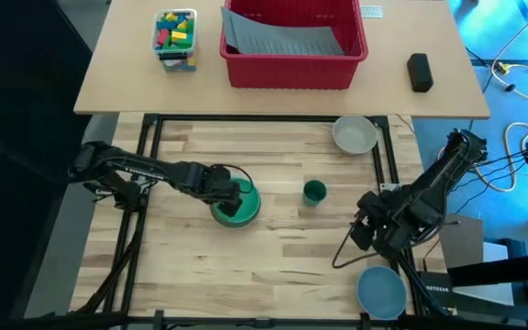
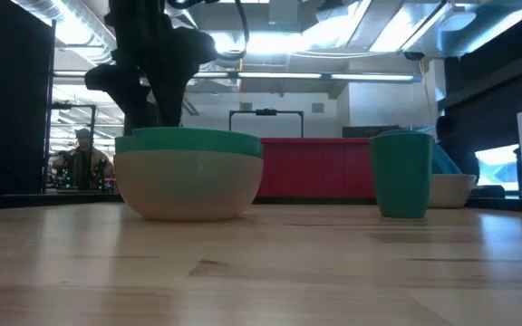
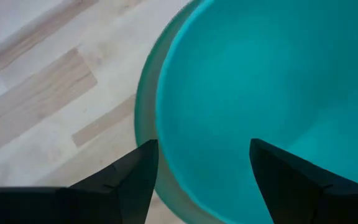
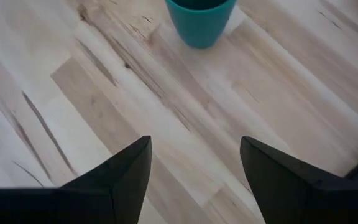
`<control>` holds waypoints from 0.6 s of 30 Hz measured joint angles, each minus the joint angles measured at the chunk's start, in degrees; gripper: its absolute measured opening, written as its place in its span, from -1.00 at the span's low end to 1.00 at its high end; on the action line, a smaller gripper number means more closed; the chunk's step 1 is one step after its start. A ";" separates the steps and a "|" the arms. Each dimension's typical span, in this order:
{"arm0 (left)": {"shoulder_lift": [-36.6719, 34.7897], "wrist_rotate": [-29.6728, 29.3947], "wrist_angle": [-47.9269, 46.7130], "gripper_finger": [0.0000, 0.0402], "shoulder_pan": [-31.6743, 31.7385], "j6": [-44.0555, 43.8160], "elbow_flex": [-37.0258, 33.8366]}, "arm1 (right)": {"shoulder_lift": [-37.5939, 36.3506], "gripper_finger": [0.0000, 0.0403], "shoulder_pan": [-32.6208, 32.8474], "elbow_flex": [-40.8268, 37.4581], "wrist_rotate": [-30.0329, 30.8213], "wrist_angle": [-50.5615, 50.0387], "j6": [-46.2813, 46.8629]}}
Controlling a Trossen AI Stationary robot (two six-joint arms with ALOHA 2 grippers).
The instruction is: Nest bowls inside each other
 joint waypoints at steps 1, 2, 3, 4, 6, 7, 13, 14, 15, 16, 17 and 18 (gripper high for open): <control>0.19 0.10 0.05 0.17 0.34 0.13 0.04 | 0.00 0.14 0.57 -0.03 0.02 -0.44 0.69; 0.38 0.21 0.10 0.17 0.68 0.25 0.07 | 0.00 0.14 1.15 -0.06 0.04 -0.88 1.38; 0.57 0.31 0.15 0.17 1.02 0.38 0.11 | 0.00 0.14 1.72 -0.10 0.05 -1.33 2.07; 0.77 0.42 0.20 0.17 1.36 0.51 0.15 | 0.01 0.14 2.29 -0.13 0.07 -1.77 2.76; 0.77 0.45 0.16 0.17 1.42 0.50 0.15 | 0.01 0.14 2.50 -0.14 0.08 -2.33 3.10; 0.77 0.43 0.08 0.17 1.42 0.50 0.15 | 0.01 0.14 2.50 -0.14 0.08 -2.49 3.12; 0.77 0.47 -4.23 0.17 2.23 1.43 0.15 | 0.01 0.14 2.30 -0.59 0.64 -3.74 3.10; 0.77 0.47 -5.43 0.17 2.66 1.79 0.15 | 0.01 0.14 2.30 -0.94 0.63 -3.90 3.13; 0.77 0.47 -6.42 0.17 3.18 2.26 0.15 | 0.01 0.14 2.30 -1.38 0.62 -3.74 3.32; 0.78 0.46 -7.10 0.17 3.72 2.79 0.15 | 0.01 0.14 2.30 -1.73 0.51 -3.56 3.39; 0.77 0.45 -7.45 0.17 4.27 3.36 0.15 | 0.01 0.14 2.30 -2.18 0.23 -3.01 3.41; 0.77 0.58 -7.27 0.17 4.72 3.72 0.08 | 0.01 0.14 2.30 -2.45 -0.01 -2.69 3.41</control>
